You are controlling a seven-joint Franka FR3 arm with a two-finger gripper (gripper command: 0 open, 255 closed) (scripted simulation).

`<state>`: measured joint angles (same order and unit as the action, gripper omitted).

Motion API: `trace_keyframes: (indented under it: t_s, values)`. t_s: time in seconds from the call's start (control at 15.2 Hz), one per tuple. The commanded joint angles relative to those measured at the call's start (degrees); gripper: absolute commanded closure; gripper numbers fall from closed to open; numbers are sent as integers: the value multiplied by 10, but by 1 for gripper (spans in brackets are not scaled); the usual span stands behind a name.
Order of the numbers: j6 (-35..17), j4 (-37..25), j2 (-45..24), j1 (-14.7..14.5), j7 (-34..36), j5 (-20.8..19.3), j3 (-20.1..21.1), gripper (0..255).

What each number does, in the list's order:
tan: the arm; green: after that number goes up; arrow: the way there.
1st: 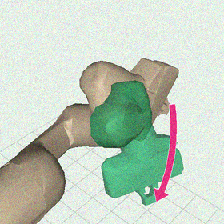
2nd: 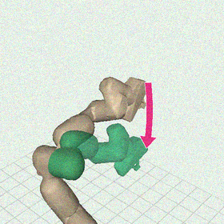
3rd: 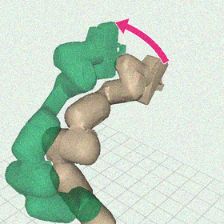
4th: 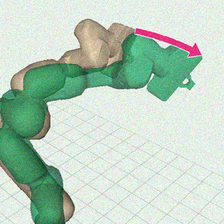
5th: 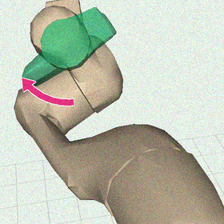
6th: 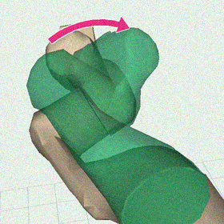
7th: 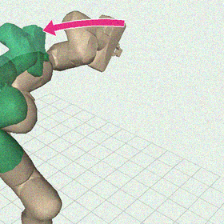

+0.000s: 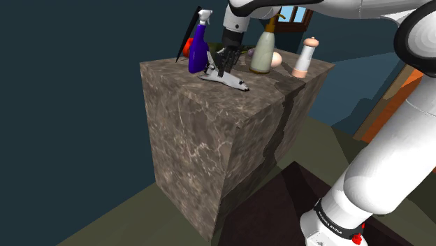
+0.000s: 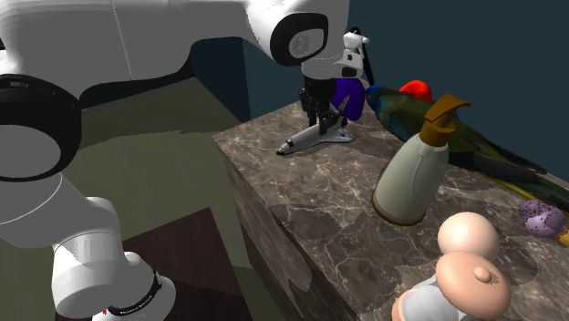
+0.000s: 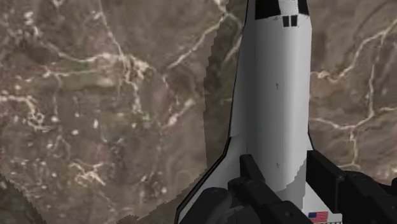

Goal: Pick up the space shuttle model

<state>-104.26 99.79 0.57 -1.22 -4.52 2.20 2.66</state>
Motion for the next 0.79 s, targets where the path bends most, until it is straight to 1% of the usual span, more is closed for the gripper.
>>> trace_keyframes:
  t_s: [0.0,0.46,0.73]
  values:
    - [0,0,0,0,0,0,0,255]
    - [0,1,0,0,0,0,0,255]
    - [31,-34,-3,0,1,0,0,255]
